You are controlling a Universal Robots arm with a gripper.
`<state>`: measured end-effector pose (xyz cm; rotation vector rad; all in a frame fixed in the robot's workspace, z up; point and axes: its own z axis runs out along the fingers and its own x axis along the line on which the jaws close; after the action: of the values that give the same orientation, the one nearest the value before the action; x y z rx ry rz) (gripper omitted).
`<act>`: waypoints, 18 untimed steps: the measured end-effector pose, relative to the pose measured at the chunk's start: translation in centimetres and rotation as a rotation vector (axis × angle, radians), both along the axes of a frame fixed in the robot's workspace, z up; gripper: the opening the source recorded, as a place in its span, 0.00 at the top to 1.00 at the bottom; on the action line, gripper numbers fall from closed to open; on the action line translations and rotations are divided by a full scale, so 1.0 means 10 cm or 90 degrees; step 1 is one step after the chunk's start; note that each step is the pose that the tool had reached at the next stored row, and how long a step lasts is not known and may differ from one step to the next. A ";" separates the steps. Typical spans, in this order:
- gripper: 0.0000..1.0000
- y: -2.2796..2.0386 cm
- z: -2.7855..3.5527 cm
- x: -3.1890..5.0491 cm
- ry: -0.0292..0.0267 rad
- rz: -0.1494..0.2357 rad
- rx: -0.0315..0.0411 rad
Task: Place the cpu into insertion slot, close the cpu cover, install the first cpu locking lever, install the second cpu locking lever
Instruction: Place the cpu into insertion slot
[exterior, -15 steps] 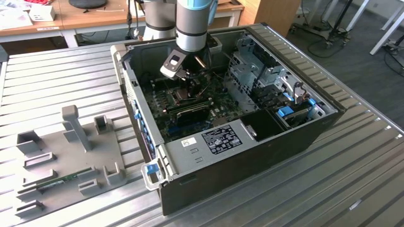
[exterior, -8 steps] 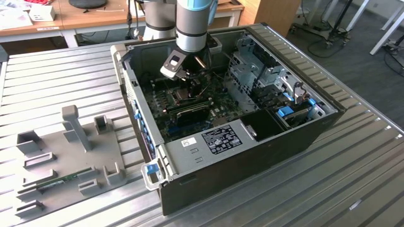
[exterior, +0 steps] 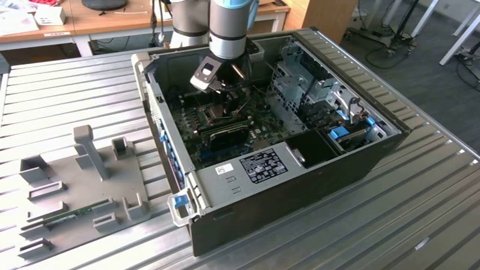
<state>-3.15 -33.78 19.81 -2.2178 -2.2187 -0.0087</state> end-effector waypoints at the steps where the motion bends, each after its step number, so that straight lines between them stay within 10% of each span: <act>1: 0.40 0.000 0.018 0.000 0.0000 0.000 0.0000; 8: 0.40 0.000 0.163 0.000 0.0000 0.000 -0.0001; 18: 0.41 0.000 0.165 0.000 0.0000 0.000 -0.0011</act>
<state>-3.15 -33.78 21.46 -2.2186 -2.2196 -0.0067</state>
